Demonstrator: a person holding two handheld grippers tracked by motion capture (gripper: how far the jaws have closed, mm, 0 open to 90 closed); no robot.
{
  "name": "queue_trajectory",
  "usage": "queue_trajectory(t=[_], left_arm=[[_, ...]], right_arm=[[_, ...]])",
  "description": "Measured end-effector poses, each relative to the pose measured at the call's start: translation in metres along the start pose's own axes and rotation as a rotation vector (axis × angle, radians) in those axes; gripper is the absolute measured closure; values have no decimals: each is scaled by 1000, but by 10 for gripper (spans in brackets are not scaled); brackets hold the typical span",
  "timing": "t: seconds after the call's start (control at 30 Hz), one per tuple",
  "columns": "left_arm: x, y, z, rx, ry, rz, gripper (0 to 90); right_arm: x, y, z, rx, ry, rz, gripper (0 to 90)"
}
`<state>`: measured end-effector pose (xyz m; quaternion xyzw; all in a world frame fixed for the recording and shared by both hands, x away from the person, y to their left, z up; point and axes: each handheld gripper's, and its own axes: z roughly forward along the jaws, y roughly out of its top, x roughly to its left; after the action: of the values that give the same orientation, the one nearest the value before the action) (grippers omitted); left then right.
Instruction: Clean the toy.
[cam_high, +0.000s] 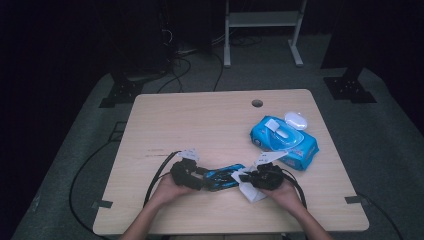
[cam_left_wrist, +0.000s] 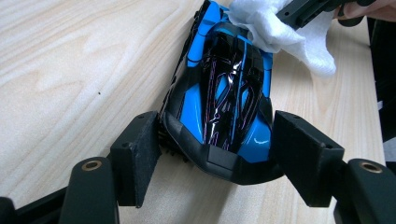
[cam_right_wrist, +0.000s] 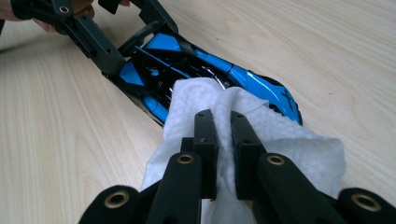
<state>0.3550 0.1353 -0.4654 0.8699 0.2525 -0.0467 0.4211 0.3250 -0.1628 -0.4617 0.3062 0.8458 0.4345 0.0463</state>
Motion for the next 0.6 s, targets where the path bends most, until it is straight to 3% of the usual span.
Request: queue_trajectory(t=[0.17,0.33,0.43,0.6], left_arm=[[-11,-2,-1,-20,50,57,333],[-10,-3,-1,-20,55,36,296],[-8,-3,0,-20,32,20,302],[-12,-3,-1,-19,44,60,343]], right_arm=[[8,-4,-3,0,-25,-46,830],[14,-5,-5,7,-38,-68,830],[16,-7,-6,5,-42,-70,829],[20,-9,-8,3,-49,-82,829]])
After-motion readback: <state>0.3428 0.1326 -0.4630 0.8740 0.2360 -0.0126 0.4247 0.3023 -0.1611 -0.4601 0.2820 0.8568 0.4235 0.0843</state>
